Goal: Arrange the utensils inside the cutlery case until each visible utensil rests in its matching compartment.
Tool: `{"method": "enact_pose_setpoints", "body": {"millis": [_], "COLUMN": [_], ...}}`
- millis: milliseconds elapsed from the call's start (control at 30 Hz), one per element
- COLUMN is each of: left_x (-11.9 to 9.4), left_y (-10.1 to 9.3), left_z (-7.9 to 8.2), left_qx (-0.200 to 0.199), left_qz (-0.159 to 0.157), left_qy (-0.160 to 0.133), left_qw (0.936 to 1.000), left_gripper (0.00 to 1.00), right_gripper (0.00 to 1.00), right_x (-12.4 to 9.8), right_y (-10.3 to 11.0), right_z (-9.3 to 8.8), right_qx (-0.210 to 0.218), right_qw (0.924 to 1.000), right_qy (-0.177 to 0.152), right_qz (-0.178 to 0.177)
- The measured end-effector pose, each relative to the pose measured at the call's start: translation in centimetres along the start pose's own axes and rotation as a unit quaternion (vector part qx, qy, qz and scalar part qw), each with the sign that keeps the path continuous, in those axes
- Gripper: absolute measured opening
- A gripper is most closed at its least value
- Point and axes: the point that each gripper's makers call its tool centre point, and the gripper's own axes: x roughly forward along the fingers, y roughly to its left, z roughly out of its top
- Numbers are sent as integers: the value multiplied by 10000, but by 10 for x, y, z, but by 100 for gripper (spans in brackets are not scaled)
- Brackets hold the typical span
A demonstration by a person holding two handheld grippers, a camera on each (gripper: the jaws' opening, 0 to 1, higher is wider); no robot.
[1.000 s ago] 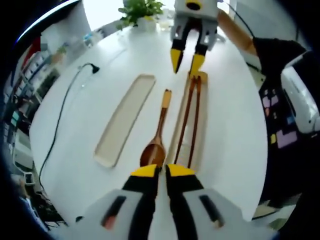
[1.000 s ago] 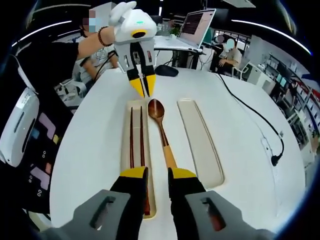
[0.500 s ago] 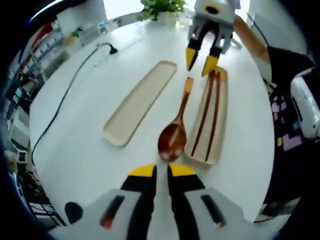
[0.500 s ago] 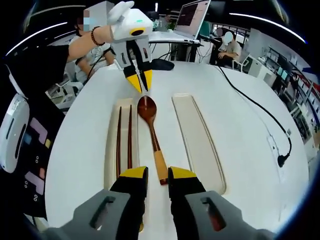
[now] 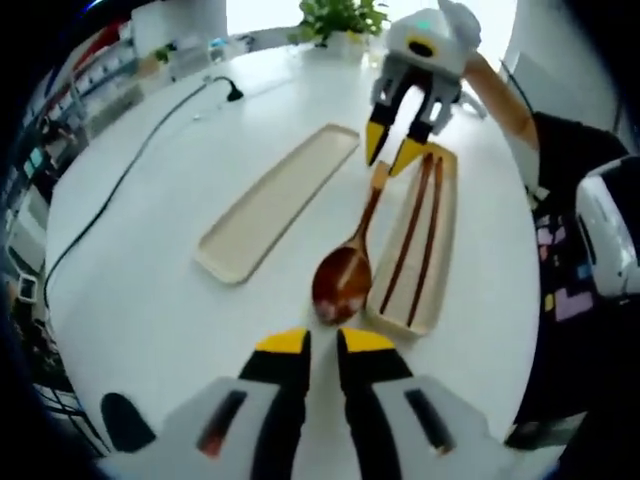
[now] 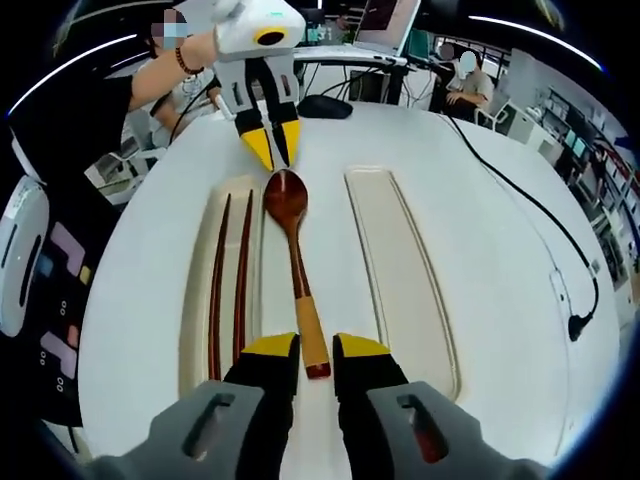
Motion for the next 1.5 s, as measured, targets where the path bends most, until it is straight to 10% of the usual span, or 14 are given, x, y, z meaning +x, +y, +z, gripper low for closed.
{"method": "enact_pose_setpoints", "body": {"millis": [433, 900, 1500], "left_x": [6, 10, 2], "left_y": [2, 1, -8], "left_z": [3, 15, 36], "left_qx": [-196, -1406, -3472], "left_qz": [-63, -596, -1806], "left_qy": [-125, -648, -1636], "left_qw": [9997, 9861, 9056], "left_gripper": [13, 18, 18], "right_gripper": [10, 10, 10], "right_x": [3, 3, 2], "right_y": [7, 4, 4], "right_z": [-5, -3, -3], "right_qx": [-367, -487, -466], "right_qw": [9993, 9988, 9987], "right_qy": [44, -40, -183], "right_qz": [97, 46, -131]}}
